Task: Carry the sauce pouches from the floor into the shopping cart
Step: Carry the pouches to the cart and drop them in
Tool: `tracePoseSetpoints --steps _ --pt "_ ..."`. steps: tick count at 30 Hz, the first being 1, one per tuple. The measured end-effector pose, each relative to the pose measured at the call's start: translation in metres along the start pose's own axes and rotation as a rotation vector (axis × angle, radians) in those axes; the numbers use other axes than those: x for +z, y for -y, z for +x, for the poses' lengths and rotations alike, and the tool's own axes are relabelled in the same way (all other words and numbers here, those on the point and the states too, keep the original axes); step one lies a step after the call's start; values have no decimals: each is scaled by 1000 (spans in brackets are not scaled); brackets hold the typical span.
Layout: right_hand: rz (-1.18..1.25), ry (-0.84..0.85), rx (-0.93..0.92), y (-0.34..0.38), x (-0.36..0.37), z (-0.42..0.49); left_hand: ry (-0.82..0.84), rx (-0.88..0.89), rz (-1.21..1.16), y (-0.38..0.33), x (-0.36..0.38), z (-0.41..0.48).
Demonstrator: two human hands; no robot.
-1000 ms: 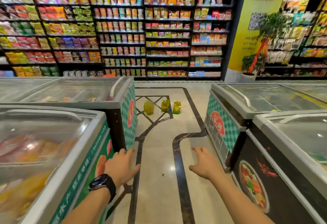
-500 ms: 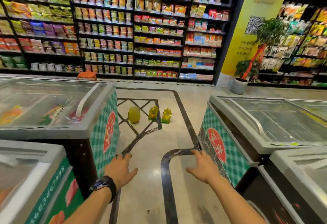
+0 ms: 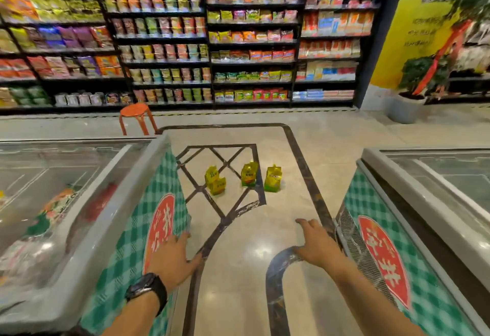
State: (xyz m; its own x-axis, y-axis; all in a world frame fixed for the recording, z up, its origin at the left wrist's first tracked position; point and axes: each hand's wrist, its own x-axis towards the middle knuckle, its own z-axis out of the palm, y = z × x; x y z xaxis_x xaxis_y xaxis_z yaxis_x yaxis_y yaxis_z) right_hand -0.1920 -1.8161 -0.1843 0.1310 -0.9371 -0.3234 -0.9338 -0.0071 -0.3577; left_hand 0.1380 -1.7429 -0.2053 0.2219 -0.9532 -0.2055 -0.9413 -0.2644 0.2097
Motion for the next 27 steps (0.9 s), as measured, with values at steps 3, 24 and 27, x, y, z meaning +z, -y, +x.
tracePoseSetpoints --steps 3,24,27 --pt "-16 21 -33 13 -21 77 -8 -9 13 -5 -14 66" --pt "67 167 40 81 -56 587 169 51 72 -41 -5 604" --pt "121 222 56 68 -30 669 248 11 36 -46 42 669"
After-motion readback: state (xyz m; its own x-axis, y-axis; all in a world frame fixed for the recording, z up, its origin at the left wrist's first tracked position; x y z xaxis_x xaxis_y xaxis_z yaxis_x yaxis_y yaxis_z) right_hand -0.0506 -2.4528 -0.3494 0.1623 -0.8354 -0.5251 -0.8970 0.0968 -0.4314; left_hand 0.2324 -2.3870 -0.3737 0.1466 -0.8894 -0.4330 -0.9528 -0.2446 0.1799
